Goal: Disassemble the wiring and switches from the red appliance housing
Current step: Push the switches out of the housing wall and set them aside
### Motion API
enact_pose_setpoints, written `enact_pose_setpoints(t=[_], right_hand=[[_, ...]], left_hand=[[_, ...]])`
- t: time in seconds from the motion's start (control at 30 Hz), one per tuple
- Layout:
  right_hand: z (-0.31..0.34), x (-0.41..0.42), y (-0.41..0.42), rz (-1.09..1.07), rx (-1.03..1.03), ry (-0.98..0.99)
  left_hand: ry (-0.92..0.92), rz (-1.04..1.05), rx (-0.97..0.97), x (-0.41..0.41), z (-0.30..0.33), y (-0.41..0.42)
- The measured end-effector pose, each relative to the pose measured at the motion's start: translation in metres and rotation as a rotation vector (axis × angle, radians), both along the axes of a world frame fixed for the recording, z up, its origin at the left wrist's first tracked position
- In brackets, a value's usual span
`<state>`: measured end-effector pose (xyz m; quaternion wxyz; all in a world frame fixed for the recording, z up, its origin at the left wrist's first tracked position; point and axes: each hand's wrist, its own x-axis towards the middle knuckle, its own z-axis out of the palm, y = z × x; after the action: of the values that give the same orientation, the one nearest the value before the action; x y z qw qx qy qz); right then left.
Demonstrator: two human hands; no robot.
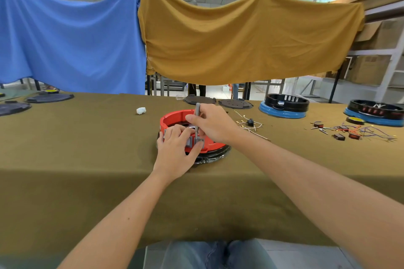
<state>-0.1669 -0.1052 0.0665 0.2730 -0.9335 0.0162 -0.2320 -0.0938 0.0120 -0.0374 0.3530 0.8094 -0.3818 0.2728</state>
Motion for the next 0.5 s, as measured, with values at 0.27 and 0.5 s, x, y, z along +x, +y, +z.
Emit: enact_pose_setpoints(t=[0.27, 0.5], right_hand=[[-0.003, 0.004, -0.003, 0.000, 0.019, -0.010], [0.007, 0.013, -0.001, -0.013, 0.017, 0.107]], left_hand=[[0.010, -0.001, -0.007, -0.001, 0.001, 0.000], [-0.003, -0.002, -0.004, 0.000, 0.000, 0.001]])
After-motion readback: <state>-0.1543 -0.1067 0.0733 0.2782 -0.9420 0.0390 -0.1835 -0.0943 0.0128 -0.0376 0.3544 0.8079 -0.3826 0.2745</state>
